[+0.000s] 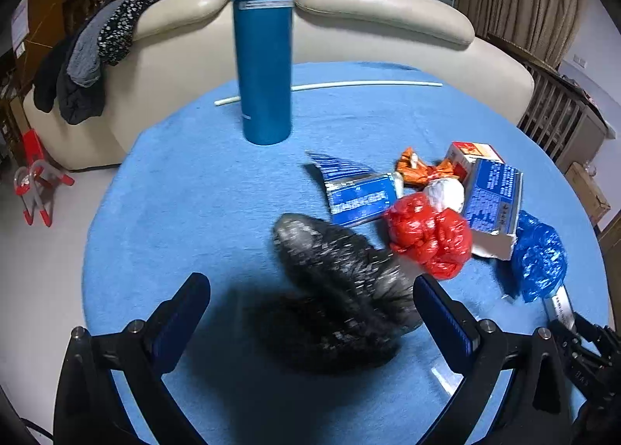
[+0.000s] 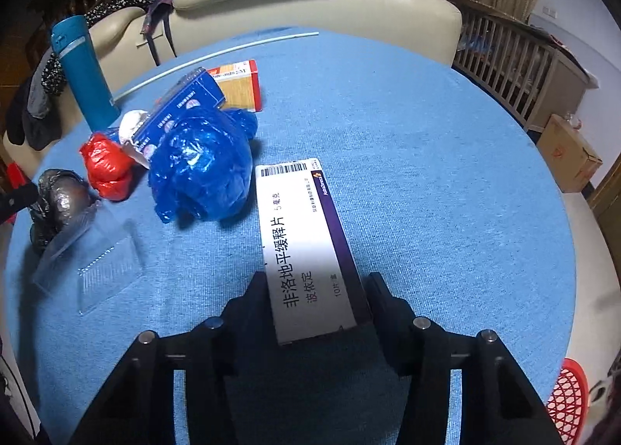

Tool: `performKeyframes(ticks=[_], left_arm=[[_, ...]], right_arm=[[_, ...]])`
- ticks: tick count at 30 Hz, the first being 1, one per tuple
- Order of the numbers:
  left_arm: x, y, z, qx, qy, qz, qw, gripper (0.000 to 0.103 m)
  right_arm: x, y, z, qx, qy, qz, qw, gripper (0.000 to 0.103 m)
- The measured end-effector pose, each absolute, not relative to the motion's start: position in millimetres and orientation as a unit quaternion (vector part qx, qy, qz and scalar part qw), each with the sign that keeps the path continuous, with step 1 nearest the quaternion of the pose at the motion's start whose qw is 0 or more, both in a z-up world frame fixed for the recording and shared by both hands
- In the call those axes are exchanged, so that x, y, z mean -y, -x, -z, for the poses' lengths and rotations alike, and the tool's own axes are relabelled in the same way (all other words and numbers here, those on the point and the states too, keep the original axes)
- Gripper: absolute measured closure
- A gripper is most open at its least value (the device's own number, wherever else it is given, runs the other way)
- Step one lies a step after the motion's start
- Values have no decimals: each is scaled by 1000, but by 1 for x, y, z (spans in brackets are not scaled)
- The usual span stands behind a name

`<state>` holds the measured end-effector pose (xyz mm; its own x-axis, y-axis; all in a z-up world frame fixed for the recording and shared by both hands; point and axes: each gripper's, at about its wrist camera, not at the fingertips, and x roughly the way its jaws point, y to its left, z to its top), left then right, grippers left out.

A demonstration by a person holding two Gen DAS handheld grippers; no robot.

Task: Collect trash
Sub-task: 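Lift the black bag with the left tool while the right tool carries the white box to the red basket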

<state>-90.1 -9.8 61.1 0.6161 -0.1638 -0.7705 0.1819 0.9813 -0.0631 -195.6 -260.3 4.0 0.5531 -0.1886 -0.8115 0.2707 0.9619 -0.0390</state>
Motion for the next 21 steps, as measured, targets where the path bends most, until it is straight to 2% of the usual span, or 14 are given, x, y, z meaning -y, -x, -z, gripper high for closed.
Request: performKeyframes(ticks=[5, 10, 11, 13, 16, 21], left_arm=[[30, 81, -60, -432, -24, 93, 897, 0], [47, 64, -35, -469, -62, 79, 877, 1], [46, 64, -31, -472, -53, 93, 875, 5], [41, 65, -28, -480, -29, 113, 870, 47], [34, 70, -32, -477, -19, 116, 871, 56], [16, 84, -48, -456, -3, 122, 881, 61]], right_arm=[[259, 195, -4, -454, -48, 127, 881, 49], [267, 201, -9, -454, -54, 120, 881, 49], [267, 201, -9, -454, -55, 119, 881, 49], [268, 202, -10, -454, -57, 115, 882, 49], [267, 204, -11, -451, -63, 108, 883, 50], [263, 210, -15, -442, -73, 100, 888, 50]])
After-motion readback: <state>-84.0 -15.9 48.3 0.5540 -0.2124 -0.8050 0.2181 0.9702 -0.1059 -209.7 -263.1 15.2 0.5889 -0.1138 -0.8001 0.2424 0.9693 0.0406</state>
